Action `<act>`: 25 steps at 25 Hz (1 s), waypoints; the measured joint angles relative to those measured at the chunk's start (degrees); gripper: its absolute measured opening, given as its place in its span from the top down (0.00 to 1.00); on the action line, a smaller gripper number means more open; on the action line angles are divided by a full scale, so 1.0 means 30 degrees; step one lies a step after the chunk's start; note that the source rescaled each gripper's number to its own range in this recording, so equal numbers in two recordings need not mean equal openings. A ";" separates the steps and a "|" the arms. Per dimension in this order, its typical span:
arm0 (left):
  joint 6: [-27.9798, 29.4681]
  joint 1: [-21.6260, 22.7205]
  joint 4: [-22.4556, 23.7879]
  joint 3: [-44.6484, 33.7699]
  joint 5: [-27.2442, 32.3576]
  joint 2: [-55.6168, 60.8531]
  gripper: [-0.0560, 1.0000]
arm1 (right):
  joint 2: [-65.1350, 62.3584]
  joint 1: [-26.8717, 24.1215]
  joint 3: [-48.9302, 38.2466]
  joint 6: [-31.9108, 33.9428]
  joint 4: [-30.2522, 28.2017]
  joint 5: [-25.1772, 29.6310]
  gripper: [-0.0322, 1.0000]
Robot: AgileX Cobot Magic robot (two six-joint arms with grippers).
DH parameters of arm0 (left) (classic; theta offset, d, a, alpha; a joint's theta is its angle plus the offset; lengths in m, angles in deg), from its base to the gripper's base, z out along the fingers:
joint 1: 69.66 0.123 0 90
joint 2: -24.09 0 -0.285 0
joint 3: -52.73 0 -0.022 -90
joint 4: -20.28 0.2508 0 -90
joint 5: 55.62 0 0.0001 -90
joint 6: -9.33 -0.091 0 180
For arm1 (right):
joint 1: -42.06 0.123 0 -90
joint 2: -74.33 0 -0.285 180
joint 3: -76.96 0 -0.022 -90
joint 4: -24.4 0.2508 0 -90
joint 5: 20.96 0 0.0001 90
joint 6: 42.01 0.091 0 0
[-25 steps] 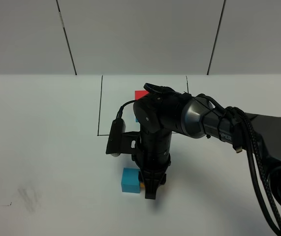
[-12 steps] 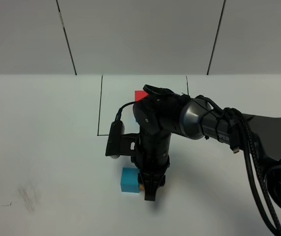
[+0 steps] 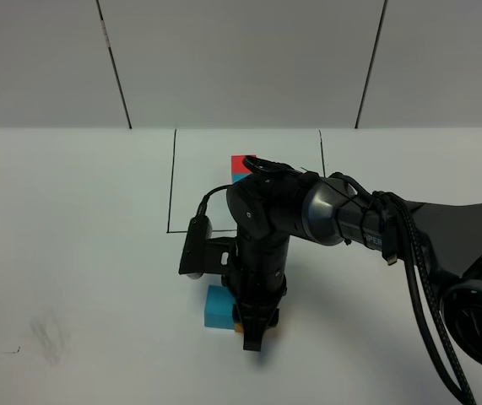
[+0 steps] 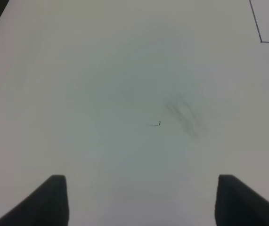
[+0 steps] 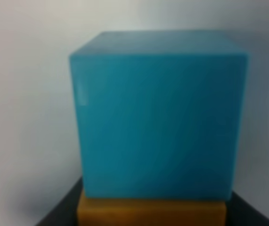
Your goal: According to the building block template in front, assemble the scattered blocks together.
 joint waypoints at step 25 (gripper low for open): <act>0.0000 0.0000 0.0000 0.0000 0.0000 0.0000 0.30 | 0.0021 0.0000 0.0000 0.0530 -0.0676 0.1116 0.77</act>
